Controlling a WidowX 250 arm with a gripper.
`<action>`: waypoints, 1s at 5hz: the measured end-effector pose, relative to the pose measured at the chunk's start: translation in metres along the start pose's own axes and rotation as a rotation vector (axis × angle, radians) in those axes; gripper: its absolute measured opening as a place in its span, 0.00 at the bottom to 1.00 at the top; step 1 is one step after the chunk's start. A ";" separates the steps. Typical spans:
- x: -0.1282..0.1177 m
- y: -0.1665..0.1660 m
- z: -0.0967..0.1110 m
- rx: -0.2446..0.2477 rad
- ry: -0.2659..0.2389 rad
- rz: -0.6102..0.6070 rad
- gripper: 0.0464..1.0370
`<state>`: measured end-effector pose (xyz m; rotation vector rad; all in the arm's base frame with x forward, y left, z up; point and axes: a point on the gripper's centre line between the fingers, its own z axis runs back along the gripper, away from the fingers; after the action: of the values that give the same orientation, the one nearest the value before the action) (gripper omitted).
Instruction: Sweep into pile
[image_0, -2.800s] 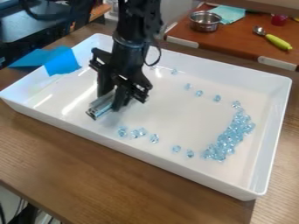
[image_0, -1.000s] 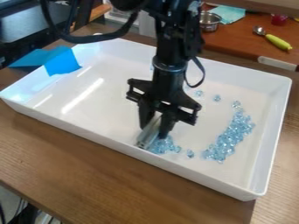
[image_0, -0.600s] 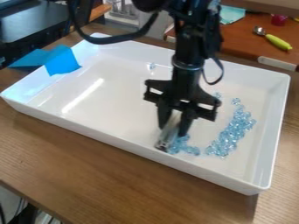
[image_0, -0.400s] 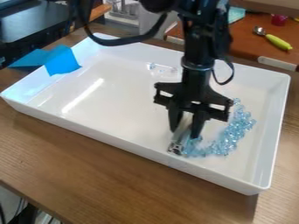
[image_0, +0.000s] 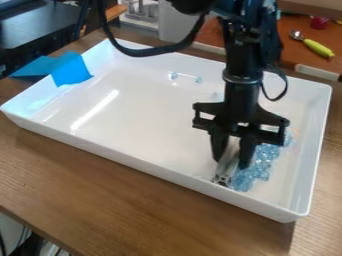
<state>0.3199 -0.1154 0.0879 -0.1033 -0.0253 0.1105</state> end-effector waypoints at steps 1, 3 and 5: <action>0.001 -0.001 0.001 -0.002 -0.001 0.002 0.33; 0.029 0.058 0.038 0.060 -0.070 0.093 0.33; 0.058 0.143 0.076 0.084 -0.095 0.079 0.33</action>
<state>0.3597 0.0399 0.1492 -0.0156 -0.1110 0.1954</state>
